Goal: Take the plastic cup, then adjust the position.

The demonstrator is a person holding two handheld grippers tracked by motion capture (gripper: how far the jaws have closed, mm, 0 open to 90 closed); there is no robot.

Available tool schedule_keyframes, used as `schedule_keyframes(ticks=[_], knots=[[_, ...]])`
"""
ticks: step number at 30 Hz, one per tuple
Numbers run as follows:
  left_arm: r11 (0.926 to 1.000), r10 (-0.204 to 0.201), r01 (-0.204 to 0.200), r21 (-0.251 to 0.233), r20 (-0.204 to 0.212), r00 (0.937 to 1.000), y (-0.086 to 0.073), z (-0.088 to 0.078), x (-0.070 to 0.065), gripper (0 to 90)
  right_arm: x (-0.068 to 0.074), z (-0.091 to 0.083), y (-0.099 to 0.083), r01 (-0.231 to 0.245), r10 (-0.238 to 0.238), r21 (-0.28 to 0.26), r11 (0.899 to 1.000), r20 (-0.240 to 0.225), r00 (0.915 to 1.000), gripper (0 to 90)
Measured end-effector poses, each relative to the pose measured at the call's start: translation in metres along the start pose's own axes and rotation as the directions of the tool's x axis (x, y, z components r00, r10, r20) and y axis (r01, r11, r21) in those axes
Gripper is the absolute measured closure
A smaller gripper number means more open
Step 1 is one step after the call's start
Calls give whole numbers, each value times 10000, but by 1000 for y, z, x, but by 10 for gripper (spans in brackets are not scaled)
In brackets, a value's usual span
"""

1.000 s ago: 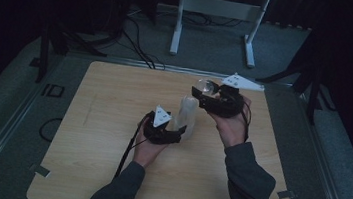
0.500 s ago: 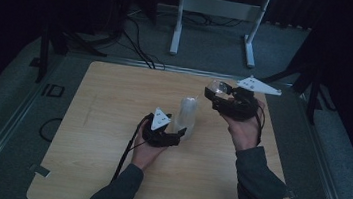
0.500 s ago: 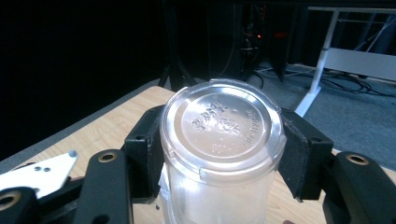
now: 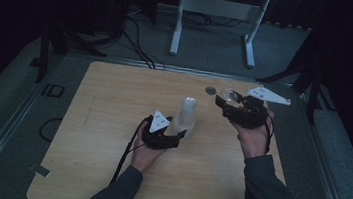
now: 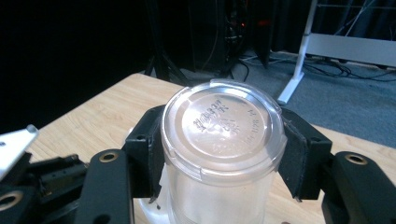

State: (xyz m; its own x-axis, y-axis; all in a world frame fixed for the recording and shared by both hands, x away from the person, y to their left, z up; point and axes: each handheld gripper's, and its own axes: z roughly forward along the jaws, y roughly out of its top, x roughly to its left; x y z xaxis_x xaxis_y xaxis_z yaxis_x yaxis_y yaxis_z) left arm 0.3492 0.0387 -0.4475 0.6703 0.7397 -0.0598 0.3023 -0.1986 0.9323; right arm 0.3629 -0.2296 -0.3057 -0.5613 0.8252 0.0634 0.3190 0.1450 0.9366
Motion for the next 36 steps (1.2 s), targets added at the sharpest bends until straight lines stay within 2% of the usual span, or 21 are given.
schedule_keyframes(ticks=[10, 16, 18, 24, 28, 36], knots=[[9999, 116, -116, -4, 133, 9998, -2, 1, -4, 263, -10, -3, -18, -213, 209, 302, 9993, 147, 9997, 406], [9999, 140, -141, 7, 471, 9988, -2, 2, -6, 270, -12, -2, -26, -293, 286, 452, 9985, 169, 9994, 406], [9999, 110, -113, 33, 758, 9971, -3, 3, -6, 298, -13, -2, -29, -325, 316, 503, 9982, 190, 9993, 406], [9998, 136, -148, 98, 1103, 9938, -2, 2, -9, 342, -13, 0, -38, -365, 354, 711, 9968, 166, 9992, 407], [9998, 113, -129, 135, 1165, 9931, -2, 1, -10, 345, -14, 1, -47, -513, 505, 828, 9952, 115, 9987, 407], [9993, 324, -346, 172, 1152, 9928, -3, 1, -14, 344, -12, 3, -59, -866, 879, 882, 9923, -101, 9961, 406]])
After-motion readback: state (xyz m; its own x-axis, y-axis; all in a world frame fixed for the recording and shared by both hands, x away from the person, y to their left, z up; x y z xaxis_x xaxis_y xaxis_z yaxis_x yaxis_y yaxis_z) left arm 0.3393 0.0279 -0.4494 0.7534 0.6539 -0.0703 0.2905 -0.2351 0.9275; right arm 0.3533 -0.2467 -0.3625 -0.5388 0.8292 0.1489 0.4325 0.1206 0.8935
